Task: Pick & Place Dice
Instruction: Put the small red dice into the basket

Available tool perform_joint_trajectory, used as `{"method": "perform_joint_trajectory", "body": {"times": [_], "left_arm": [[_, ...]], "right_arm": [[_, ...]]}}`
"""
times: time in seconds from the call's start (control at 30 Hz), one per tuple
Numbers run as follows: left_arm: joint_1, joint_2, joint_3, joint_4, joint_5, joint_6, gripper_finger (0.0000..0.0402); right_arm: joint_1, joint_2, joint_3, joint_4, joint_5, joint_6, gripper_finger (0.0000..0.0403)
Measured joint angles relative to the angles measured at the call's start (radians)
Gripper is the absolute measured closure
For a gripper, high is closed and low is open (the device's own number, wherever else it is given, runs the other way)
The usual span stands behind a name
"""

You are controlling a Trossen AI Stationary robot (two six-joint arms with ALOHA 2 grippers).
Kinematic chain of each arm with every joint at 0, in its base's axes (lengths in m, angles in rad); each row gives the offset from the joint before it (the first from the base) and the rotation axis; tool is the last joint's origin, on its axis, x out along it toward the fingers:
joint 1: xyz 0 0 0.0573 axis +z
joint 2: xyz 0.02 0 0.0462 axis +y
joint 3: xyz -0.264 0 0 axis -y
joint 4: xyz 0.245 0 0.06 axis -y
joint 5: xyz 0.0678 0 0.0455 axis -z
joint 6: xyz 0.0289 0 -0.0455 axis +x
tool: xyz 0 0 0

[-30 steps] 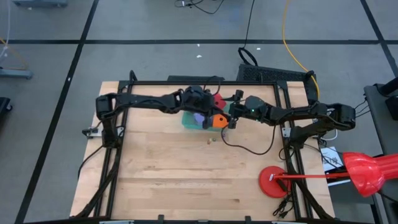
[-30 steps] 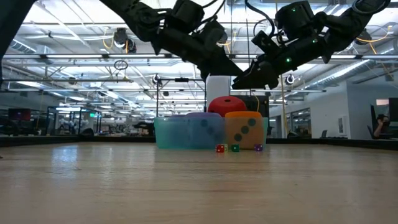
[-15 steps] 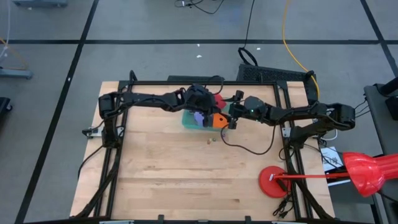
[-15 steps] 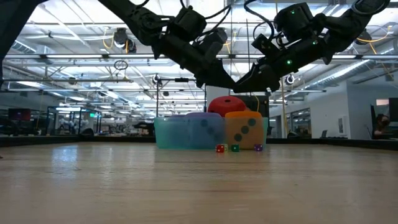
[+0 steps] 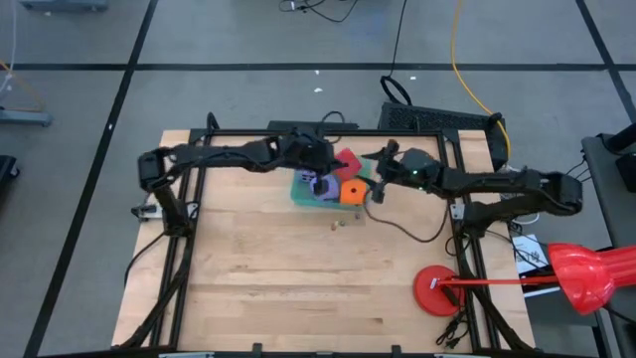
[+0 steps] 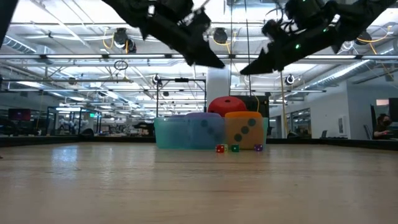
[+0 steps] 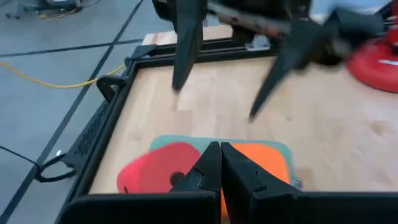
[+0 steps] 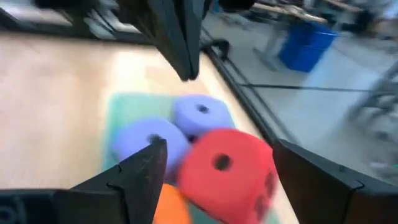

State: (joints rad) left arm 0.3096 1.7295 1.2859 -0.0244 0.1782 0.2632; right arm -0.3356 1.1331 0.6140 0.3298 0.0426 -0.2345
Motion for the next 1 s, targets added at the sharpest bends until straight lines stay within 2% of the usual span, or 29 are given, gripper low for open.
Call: {"method": "perform_joint_trajectory", "body": {"times": [0.17, 0.33, 0.47, 0.63, 0.7, 0.77, 0.87, 1.0], "left_arm": [[0.004, -0.162, -0.131, 0.000, 0.041, 0.004, 0.0399], [-0.020, -0.294, -0.299, 0.019, 0.041, -0.001, 0.0399], [-0.046, -0.373, -0.461, 0.143, 0.059, -0.015, 0.0398], [-0.045, -0.423, -0.655, 0.390, 0.068, -0.109, 0.0399], [-0.044, -0.422, -0.694, 0.475, 0.066, -0.139, 0.0399], [-0.053, -0.418, -0.719, 0.492, 0.058, -0.173, 0.0400], [-0.106, -0.391, -0.712, 0.485, -0.004, -0.201, 0.0399], [-0.190, -0.358, -0.685, 0.478, -0.076, -0.174, 0.0399]], "right_arm": [[-0.038, -0.149, -0.002, -0.104, -0.254, 0.145, 0.0142], [-0.042, -0.260, -0.063, -0.104, -0.389, 0.226, 0.0200], [-0.043, -0.320, -0.153, -0.033, -0.423, 0.284, 0.0265], [-0.044, -0.361, -0.322, 0.217, -0.467, 0.393, 0.0340], [-0.049, -0.371, -0.381, 0.306, -0.466, 0.443, 0.0368], [-0.052, -0.374, -0.432, 0.376, -0.457, 0.477, 0.0391], [-0.051, -0.380, -0.492, 0.428, -0.421, 0.504, 0.0396], [-0.073, -0.380, -0.503, 0.456, -0.387, 0.510, 0.0392]]}}
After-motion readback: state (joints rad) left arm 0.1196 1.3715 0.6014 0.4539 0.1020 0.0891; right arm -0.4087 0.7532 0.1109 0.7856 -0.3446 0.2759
